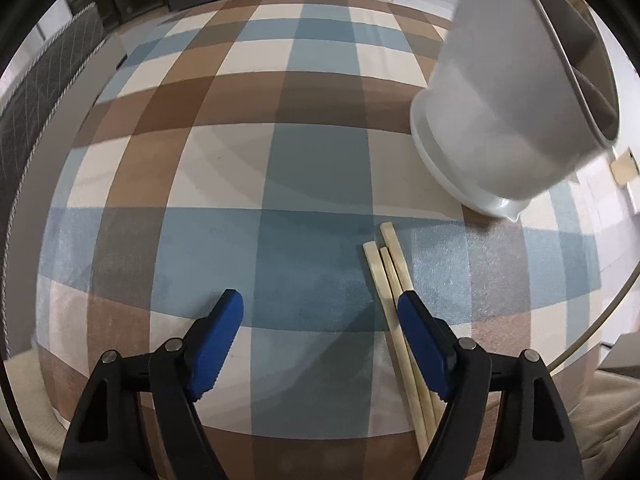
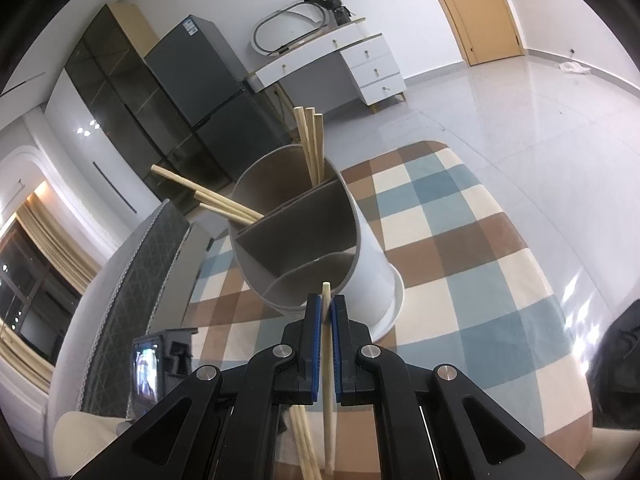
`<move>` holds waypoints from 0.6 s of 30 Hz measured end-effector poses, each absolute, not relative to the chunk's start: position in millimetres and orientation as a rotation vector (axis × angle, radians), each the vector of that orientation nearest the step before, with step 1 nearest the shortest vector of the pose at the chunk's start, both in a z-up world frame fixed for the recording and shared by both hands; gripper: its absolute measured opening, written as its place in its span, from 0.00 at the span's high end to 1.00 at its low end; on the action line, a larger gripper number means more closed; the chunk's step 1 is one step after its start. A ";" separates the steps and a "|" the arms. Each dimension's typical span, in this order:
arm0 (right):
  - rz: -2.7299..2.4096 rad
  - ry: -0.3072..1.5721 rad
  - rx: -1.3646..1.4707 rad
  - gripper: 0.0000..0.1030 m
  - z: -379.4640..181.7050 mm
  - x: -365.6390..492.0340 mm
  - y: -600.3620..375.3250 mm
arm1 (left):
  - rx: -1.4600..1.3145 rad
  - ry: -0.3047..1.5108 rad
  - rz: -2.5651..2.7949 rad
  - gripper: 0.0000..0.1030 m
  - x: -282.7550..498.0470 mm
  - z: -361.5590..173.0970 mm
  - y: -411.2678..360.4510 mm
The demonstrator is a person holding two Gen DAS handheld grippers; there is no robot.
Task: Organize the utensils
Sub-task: 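Hold the chopstick in the right gripper while the left gripper closes on another chopstick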
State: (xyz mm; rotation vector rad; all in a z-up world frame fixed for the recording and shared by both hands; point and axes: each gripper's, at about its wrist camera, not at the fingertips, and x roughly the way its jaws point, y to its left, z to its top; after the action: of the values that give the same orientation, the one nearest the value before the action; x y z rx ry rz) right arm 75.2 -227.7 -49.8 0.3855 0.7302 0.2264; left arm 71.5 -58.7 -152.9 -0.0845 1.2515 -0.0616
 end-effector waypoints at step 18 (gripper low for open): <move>0.213 0.724 0.376 0.96 -47.2 75.9 -227.4 | -0.023 1.289 -0.037 0.23 74.6 -155.6 -66.9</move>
State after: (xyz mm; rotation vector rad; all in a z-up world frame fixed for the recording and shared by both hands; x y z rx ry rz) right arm 75.9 -227.4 -47.2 0.3756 0.7236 0.2130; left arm 74.6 -66.9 -155.6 -0.0233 1.2892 -0.0365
